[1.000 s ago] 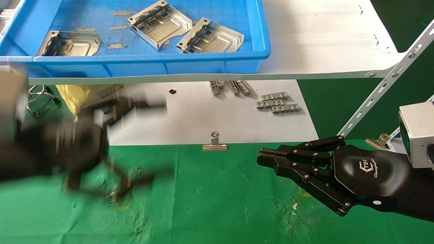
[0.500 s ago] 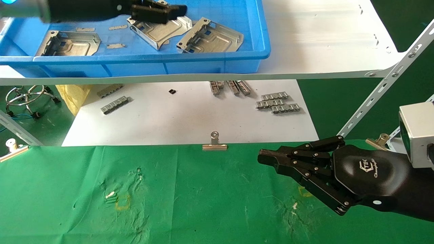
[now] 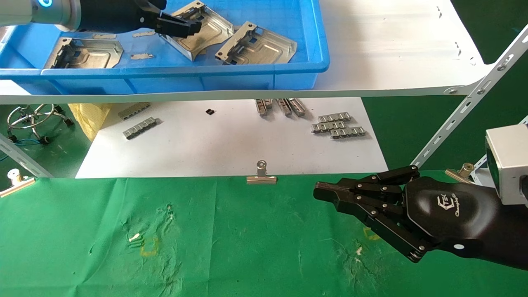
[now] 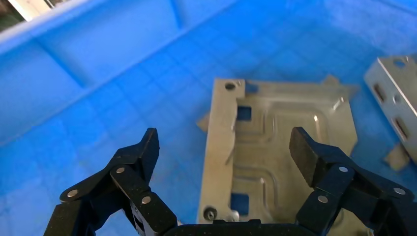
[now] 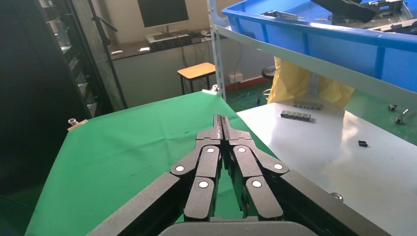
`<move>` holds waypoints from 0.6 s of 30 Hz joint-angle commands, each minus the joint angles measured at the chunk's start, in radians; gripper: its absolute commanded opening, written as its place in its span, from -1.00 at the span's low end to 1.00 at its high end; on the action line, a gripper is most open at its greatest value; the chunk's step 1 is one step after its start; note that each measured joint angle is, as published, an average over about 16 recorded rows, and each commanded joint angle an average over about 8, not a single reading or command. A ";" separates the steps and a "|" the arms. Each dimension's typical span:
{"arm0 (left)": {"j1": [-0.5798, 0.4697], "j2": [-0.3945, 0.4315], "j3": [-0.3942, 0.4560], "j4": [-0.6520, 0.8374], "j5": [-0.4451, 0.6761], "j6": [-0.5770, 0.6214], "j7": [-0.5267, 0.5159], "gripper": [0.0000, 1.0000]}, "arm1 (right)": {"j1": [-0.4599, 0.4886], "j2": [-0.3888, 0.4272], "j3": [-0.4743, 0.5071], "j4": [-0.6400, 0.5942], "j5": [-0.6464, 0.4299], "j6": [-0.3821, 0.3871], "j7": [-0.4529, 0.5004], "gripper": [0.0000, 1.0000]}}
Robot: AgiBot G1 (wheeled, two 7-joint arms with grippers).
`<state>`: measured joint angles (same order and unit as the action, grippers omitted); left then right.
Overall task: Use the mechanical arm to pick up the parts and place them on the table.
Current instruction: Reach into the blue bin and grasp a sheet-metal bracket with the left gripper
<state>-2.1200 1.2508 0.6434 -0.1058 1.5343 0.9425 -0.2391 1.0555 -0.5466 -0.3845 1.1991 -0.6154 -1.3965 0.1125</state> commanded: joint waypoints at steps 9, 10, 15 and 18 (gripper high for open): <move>-0.026 0.009 0.008 0.056 0.011 0.011 0.019 -1.00 | 0.000 0.000 0.000 0.000 0.000 0.000 0.000 -0.75; -0.027 0.010 0.008 0.059 0.011 0.011 0.021 -1.00 | 0.000 0.000 0.000 0.000 0.000 0.000 0.000 -0.50; -0.030 0.010 0.007 0.070 0.011 0.010 0.033 -1.00 | 0.000 0.000 0.000 0.000 0.000 0.000 0.000 0.71; -0.031 0.009 0.007 0.075 0.010 0.009 0.039 -1.00 | 0.000 0.000 0.000 0.000 0.000 0.000 0.000 1.00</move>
<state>-2.1500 1.2599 0.6500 -0.0301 1.5441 0.9513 -0.2017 1.0555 -0.5466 -0.3845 1.1991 -0.6154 -1.3965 0.1125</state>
